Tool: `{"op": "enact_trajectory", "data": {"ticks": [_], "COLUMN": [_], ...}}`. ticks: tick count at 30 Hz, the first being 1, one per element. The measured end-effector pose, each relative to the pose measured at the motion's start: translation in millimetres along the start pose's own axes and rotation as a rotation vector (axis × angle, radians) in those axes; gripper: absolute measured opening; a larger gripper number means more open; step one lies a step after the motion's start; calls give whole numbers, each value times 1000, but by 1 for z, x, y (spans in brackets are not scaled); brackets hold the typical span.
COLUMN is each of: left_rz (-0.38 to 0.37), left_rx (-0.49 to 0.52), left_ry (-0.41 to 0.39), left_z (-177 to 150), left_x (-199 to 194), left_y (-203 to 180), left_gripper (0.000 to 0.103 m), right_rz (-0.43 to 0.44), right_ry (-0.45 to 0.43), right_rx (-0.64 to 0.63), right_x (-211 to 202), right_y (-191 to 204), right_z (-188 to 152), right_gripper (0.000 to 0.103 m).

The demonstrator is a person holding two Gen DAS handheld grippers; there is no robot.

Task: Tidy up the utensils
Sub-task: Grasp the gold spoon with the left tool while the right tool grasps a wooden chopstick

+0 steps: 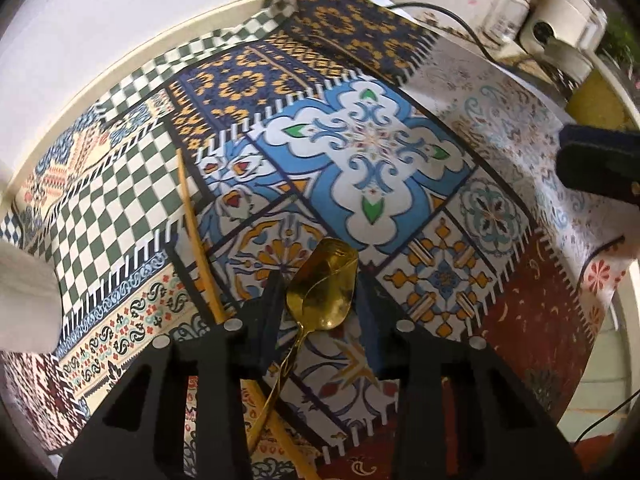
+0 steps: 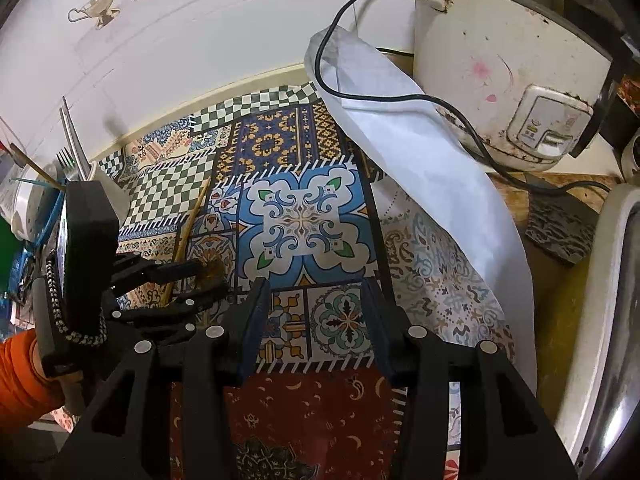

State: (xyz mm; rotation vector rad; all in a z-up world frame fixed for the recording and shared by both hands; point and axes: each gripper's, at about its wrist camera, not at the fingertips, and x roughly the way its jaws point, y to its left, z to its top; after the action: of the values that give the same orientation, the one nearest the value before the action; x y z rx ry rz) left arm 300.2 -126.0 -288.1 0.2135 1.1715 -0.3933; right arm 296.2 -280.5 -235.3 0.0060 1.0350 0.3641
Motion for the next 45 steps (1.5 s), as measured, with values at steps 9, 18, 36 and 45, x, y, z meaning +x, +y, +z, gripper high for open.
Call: {"op": "enact_trajectory", "data": {"ticks": [9, 18, 36, 45], "left_rz": [-53, 8, 100, 69], "left_rx": [-117, -269, -437, -424], "left_ry": [-40, -177, -359, -400], "left_z": [-15, -44, -85, -85], "left_x": [-26, -82, -152, -164], "left_y": [13, 53, 95, 89], "left_gripper": [34, 34, 34, 34], "right_rz": [5, 54, 91, 21], "right_ry": [4, 44, 154, 140], "right_rx": [-32, -130, -315, -347], "right_x": [0, 25, 114, 125], "right_y": [11, 57, 163, 163], "right_z": [1, 13, 19, 11], "right_gripper": [43, 43, 37, 15]}}
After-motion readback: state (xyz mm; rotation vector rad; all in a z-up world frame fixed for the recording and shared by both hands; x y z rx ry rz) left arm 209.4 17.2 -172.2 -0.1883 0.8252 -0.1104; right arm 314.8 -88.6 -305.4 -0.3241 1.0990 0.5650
